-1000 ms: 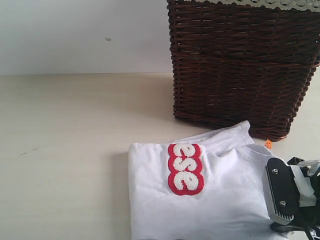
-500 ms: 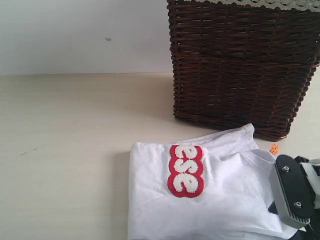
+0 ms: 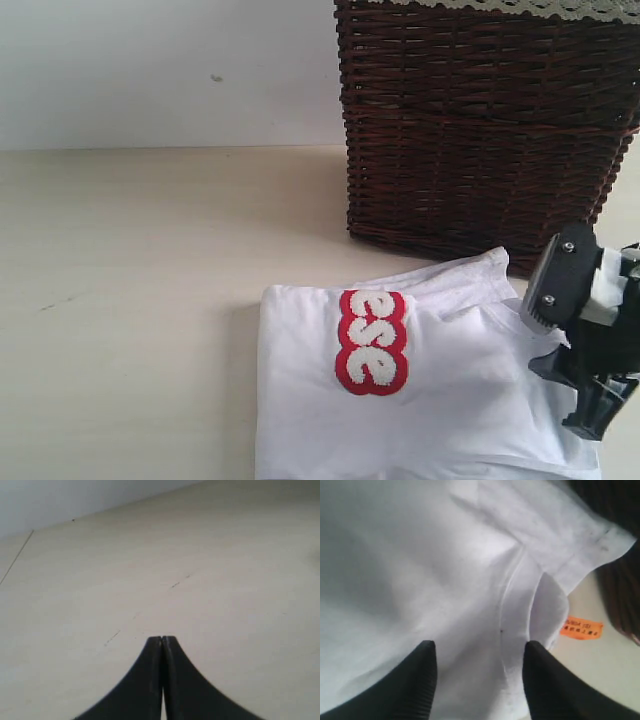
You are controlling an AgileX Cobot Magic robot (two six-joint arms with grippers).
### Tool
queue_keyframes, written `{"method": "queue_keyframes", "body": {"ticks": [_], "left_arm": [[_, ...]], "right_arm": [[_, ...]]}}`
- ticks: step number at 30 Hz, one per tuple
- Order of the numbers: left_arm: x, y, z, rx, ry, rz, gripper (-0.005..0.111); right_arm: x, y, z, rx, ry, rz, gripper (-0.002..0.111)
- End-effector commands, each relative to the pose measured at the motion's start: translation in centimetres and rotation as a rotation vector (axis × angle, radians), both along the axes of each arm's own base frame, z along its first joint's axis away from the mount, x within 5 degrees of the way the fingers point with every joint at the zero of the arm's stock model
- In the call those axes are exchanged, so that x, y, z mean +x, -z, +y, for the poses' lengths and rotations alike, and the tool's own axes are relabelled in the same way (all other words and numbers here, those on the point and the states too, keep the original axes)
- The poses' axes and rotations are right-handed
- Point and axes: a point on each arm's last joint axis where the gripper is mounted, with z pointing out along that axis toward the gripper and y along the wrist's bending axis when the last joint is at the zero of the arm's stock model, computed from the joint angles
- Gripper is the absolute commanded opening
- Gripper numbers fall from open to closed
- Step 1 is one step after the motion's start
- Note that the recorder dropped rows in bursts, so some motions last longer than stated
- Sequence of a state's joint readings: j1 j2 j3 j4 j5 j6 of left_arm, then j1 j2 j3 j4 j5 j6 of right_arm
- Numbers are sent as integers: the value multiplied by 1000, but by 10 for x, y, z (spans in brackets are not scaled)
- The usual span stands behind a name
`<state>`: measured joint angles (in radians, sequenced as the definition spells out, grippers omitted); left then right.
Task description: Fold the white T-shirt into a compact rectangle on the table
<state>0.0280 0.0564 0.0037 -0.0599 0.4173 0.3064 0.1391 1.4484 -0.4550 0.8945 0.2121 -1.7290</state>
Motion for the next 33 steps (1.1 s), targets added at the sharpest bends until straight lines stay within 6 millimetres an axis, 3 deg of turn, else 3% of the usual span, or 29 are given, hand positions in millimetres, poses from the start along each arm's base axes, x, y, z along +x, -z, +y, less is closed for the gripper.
{"method": "queue_keyframes", "body": {"ticks": [1, 7, 14, 21, 25, 30, 33], "left_arm": [[0, -1, 0, 3, -2, -3, 0], [0, -1, 0, 3, -2, -3, 0], [0, -1, 0, 3, -2, -3, 0], [0, -1, 0, 3, -2, -3, 0], [0, -1, 0, 3, -2, -3, 0], [0, -1, 0, 3, -2, -3, 0], [0, -1, 0, 3, -2, -3, 0]], "right_arm": [[29, 13, -7, -24, 180, -26, 33], [43, 18, -5, -13, 202, -16, 16], [41, 41, -1, -5, 182, 95, 16], [23, 38, 19, 167, 27, 274, 16], [25, 36, 17, 159, 56, 253, 16], [29, 17, 13, 143, 86, 141, 16], [25, -21, 12, 162, 82, -16, 16]]}}
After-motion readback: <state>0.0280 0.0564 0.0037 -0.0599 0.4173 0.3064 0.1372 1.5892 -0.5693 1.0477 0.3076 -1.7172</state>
